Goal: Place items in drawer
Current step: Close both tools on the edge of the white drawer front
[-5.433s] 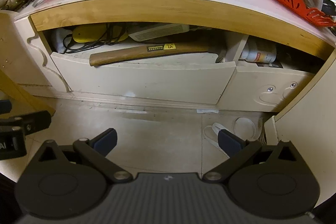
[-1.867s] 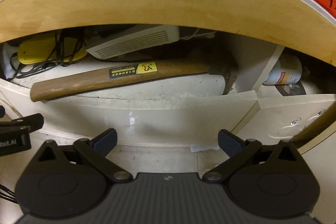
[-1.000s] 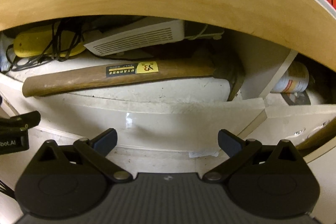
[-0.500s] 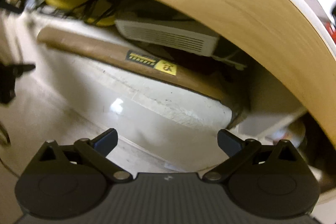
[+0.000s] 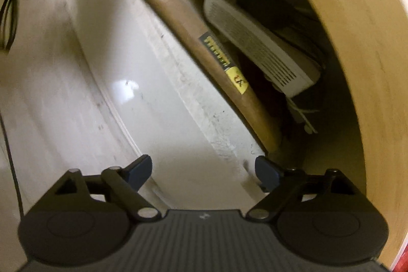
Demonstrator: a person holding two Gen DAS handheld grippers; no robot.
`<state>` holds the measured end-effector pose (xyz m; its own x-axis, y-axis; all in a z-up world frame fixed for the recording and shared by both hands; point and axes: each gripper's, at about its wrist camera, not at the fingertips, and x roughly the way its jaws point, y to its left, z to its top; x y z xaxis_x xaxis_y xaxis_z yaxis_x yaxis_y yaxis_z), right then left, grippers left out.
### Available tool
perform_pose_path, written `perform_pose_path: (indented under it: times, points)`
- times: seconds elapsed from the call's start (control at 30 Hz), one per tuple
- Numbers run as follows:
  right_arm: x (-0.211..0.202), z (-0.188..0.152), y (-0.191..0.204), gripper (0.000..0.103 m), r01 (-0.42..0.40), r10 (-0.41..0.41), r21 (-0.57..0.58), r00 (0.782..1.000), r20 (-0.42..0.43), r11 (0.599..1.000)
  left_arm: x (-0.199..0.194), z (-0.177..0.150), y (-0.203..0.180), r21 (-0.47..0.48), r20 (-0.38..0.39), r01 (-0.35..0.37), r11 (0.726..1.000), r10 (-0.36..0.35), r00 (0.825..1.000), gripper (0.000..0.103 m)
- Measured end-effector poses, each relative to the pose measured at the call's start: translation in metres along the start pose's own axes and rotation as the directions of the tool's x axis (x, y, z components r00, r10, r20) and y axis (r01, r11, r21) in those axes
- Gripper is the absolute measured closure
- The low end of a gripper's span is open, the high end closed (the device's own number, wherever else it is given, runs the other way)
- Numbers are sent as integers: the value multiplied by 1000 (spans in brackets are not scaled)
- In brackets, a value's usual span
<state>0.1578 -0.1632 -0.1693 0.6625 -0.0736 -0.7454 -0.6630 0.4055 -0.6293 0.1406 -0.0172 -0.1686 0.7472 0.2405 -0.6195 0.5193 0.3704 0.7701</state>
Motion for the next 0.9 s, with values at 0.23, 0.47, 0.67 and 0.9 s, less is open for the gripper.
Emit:
perform_pose_path:
  times: [0.23, 0.47, 0.67, 0.9]
  points:
    - [14, -1, 13, 56, 64, -71, -223, 997, -21, 973, 6, -6, -10, 102, -26, -55, 993, 58, 998, 54]
    - [16, 1, 13, 58, 71, -83, -251, 996, -39, 965, -2, -1, -8, 102, -30, -55, 993, 58, 998, 58]
    - [10, 0, 22, 59, 65, -79, -261, 996, -44, 963, -8, -9, -11, 112, -33, -46, 993, 50, 998, 58]
    - [-8, -3, 28, 61, 43, -61, -276, 996, -57, 960, -17, -10, -16, 112, -51, -20, 994, 26, 998, 59]
